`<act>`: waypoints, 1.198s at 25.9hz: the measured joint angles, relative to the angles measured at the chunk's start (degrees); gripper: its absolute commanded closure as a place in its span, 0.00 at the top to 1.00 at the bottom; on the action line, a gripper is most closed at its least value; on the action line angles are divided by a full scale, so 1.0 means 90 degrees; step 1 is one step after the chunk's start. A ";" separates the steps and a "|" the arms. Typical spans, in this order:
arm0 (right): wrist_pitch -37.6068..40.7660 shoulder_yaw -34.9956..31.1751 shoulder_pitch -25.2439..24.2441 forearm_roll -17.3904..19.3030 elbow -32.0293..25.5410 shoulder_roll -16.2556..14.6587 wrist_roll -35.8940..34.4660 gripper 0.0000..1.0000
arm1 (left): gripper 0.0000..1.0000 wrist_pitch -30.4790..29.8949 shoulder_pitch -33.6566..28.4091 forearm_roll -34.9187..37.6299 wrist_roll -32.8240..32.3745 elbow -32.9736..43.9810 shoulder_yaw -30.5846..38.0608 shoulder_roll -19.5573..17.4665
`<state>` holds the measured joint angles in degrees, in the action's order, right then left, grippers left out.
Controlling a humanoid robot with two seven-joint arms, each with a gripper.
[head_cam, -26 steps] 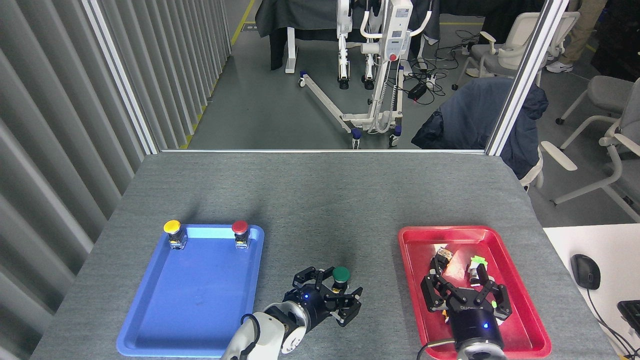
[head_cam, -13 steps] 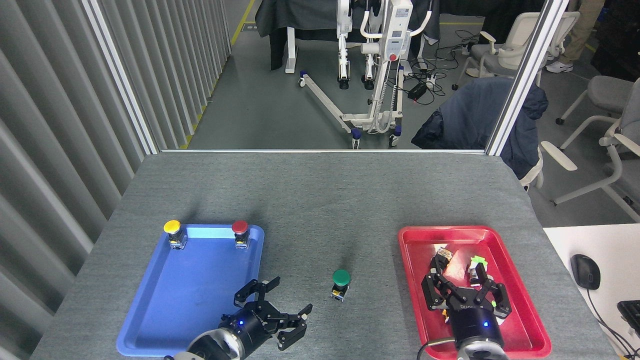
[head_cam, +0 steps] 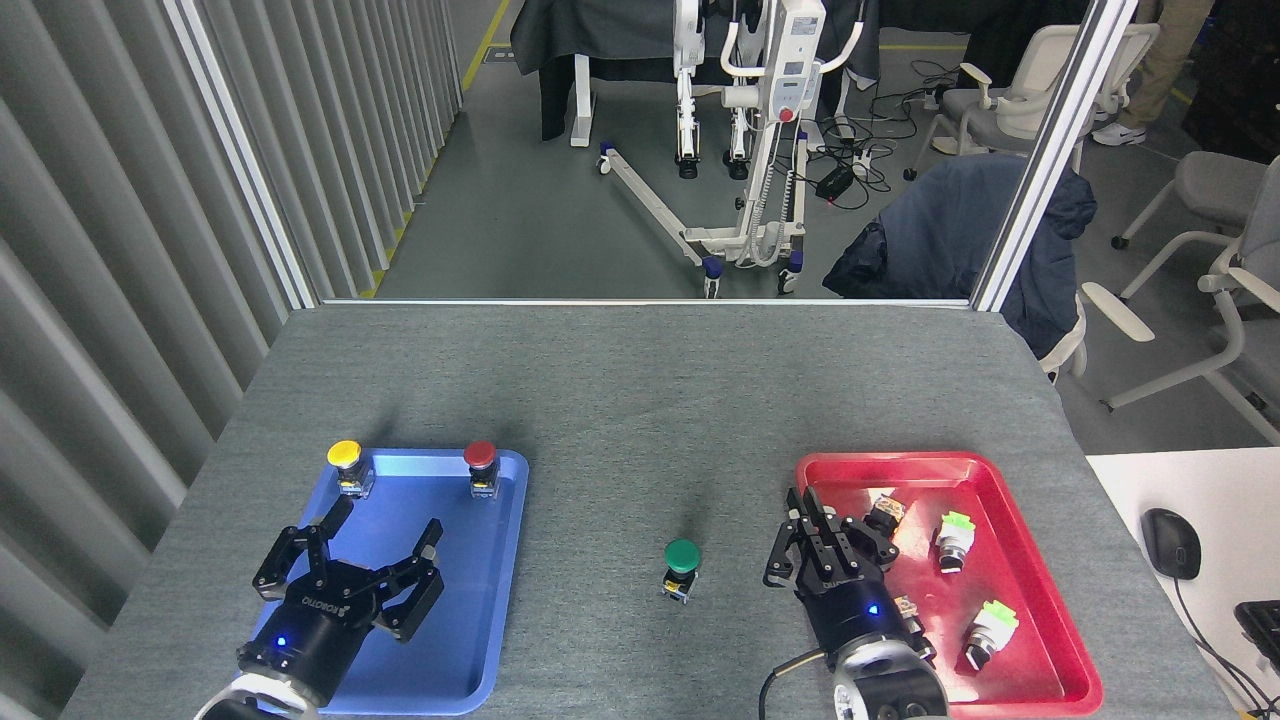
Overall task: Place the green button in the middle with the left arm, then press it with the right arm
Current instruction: 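Withdraw the left gripper back over the blue tray, then move the right gripper from the red tray over the green button, then press down on the green button with the right gripper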
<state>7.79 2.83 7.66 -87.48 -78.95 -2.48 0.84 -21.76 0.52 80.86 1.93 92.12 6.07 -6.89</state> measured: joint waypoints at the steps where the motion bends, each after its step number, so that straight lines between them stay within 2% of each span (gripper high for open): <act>1: 0.0008 0.0197 0.0066 -0.0006 0.0063 -0.0016 -0.0013 0.00 | 0.98 0.0000 -0.0045 0.0000 0.0000 0.0042 0.0067 0.0010; 6: 0.0371 0.0841 0.0306 -0.0030 0.0293 -0.0116 0.0106 0.00 | 0.98 -0.0004 -0.0141 0.0000 0.0009 0.0076 0.0160 0.0130; 11: 0.0719 0.1015 0.0466 -0.0032 0.0529 -0.0166 0.0671 0.00 | 0.98 0.0278 -0.0138 0.0054 -0.0026 0.0065 0.0142 0.0500; 15: 0.0755 0.1080 0.0658 -0.0029 0.0825 -0.0146 0.0797 0.00 | 0.98 0.0544 -0.0137 0.0081 -0.0065 0.0088 0.0079 0.0652; 21: 0.0789 0.1113 0.0853 -0.0032 0.1105 -0.0125 0.0843 0.00 | 0.98 0.0615 -0.0169 0.0085 -0.0015 0.0111 0.0059 0.0694; 31: 0.0833 0.1216 0.0840 -0.0036 0.1241 -0.0117 0.0847 0.00 | 0.98 0.0613 -0.0173 0.0078 0.0009 0.0131 0.0063 0.0689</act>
<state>15.29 13.78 15.22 -87.80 -67.78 -3.54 8.46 -16.24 -1.04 81.56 2.02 93.30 6.64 -0.69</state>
